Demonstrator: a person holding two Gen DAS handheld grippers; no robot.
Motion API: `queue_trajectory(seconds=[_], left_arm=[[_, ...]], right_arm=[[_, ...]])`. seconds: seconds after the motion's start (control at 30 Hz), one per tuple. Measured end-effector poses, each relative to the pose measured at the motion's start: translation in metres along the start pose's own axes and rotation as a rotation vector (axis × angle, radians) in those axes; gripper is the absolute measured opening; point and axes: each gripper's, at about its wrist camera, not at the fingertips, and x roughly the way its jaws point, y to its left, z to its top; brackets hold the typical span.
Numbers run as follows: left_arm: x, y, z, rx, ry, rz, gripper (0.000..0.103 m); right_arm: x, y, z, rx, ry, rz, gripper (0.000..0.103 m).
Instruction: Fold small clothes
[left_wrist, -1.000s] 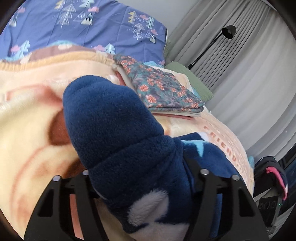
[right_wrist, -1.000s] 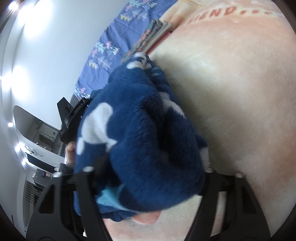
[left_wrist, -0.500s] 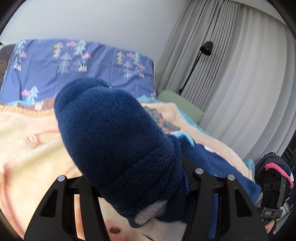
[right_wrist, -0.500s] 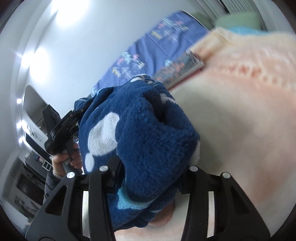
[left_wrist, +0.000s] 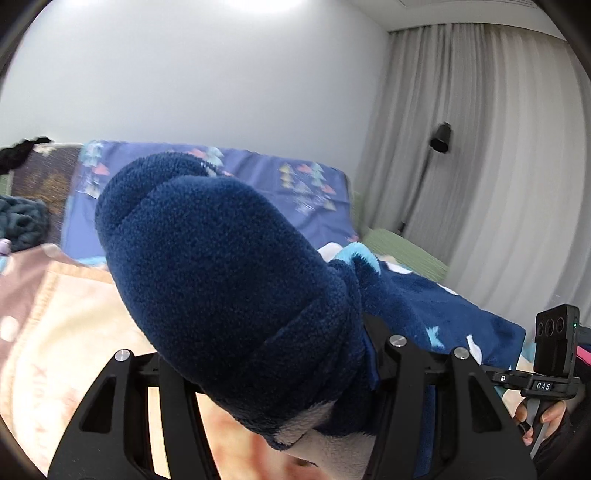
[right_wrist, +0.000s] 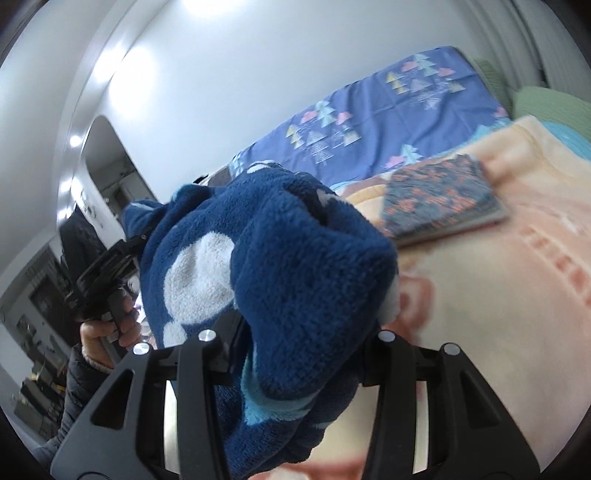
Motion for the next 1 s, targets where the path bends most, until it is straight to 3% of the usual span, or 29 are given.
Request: queue_trajectory(seconds=[0.27,0.53,0.77,1.0], left_arm=[[0.009,0.058,0.034,-0.066,-0.04,0.154,0.057],[0.05,0.121,0.041,-0.149,-0.036,0.251,0.057],[0.088,0.168,0.027,-0.261,-0.02,0.3,0.057],[0.129,0.193,0.007,-0.327,0.019,0.342,0.057]], right_arm=[[0.115,0.029,0.082,-0.089,0.102,0.051,0.044],[0.211,0.052,0.142,-0.257,0.088,-0.042,0.044],[0.283,0.047,0.164,-0.304,0.127,-0.08,0.044],[0.336,0.044,0.164,-0.386,0.14,-0.15,0.044]])
